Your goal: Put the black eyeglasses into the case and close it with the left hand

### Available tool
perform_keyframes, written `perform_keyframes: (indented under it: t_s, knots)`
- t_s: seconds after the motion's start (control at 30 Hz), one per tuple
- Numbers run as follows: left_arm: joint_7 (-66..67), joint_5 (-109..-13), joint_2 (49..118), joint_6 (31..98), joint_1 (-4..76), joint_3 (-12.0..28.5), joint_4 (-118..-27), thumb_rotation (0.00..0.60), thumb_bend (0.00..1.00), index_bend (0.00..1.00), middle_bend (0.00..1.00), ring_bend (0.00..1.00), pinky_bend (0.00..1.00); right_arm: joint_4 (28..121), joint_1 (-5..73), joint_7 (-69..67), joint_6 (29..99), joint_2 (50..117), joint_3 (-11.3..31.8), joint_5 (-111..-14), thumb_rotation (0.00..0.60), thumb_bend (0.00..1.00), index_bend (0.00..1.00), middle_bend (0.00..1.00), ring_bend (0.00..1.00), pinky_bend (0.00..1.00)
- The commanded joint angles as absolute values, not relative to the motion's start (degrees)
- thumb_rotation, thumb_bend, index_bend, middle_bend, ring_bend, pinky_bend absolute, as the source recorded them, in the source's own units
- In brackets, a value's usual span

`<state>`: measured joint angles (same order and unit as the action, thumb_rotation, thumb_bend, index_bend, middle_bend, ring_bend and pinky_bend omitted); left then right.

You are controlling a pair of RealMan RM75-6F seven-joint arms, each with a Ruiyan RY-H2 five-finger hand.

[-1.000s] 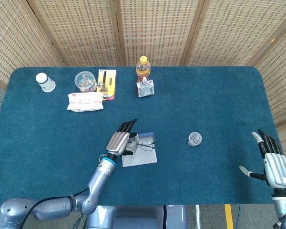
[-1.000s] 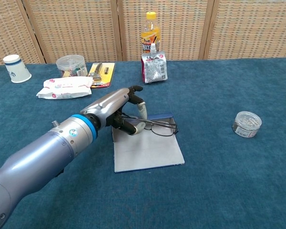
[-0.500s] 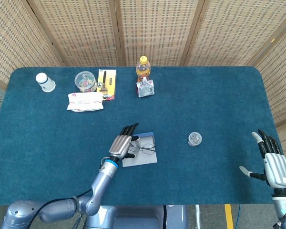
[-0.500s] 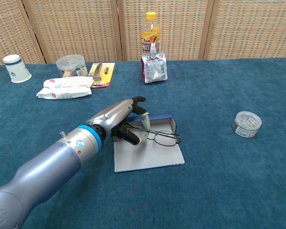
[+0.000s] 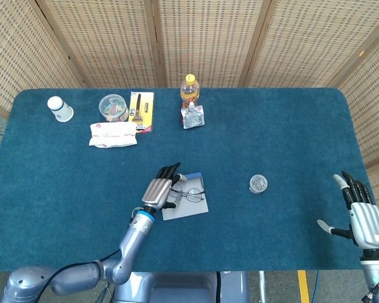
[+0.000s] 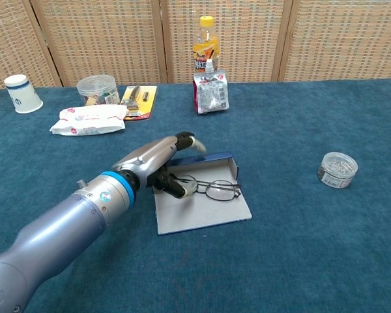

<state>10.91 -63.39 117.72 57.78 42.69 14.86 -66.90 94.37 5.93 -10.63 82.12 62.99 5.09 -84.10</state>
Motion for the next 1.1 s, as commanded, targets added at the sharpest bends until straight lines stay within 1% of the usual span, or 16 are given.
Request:
perform_keyframes:
  t_s: [0.03,0.13,0.27,0.3,0.33,0.5,0.67,0.9,1.1]
  knots:
    - [10.67,-66.61,115.97,58.92,42.45,13.52,-68.63,0.600,0.41,0.00,0.00,0.00,0.00,94.43,5.93,-10.69,82.11,62.96,5.08,-84.10,0.600,0.00,0.00,0.00,0.00,0.00]
    - [12.36,-69.85,114.16,60.65,42.39,12.13,-70.33,0.600,0.31,0.00,0.00,0.00,0.00,94.43,5.92,-10.83,82.08,62.94,5.06,-84.09,0.600,0.00,0.00,0.00,0.00,0.00]
    - [16.76,-71.76,112.63,61.96,42.55,11.11,-71.89,0.600,0.08,0.00,0.00,0.00,0.00,94.52,6.03,-10.82,82.01,62.87,5.17,-84.03,0.600,0.00,0.00,0.00,0.00,0.00]
    - [17.61,-71.76,112.55,62.03,42.60,11.09,-72.03,0.600,0.03,0.00,0.00,0.00,0.00,94.54,6.06,-10.78,82.00,62.88,5.18,-84.05,0.600,0.00,0.00,0.00,0.00,0.00]
    - [18.32,-71.62,112.59,62.03,42.67,11.17,-72.06,0.600,0.01,0.00,0.00,0.00,0.00,94.53,6.06,-10.74,82.00,62.92,5.15,-84.09,0.600,0.00,0.00,0.00,0.00,0.00]
    - [20.83,-71.17,114.23,61.80,43.46,11.71,-69.80,0.600,0.00,0.00,0.00,0.00,0.00,94.50,6.11,-10.85,81.95,62.91,5.13,-84.15,0.600,0.00,0.00,0.00,0.00,0.00]
    - [19.47,-72.15,117.48,61.90,44.72,12.56,-65.35,0.600,0.00,0.00,0.00,0.00,0.00,94.53,6.13,-10.99,81.81,62.83,5.07,-84.10,0.600,0.00,0.00,0.00,0.00,0.00]
    - [18.05,-71.41,122.23,59.59,47.43,14.92,-58.45,0.600,0.00,0.00,0.00,0.00,0.00,94.55,6.32,-11.57,81.36,62.69,5.10,-83.92,0.600,0.00,0.00,0.00,0.00,0.00]
    - [17.10,-70.19,124.48,57.94,48.79,16.62,-54.41,0.600,0.00,0.00,0.00,0.00,0.00,94.57,6.41,-11.88,81.13,62.60,5.09,-83.84,0.600,0.00,0.00,0.00,0.00,0.00]
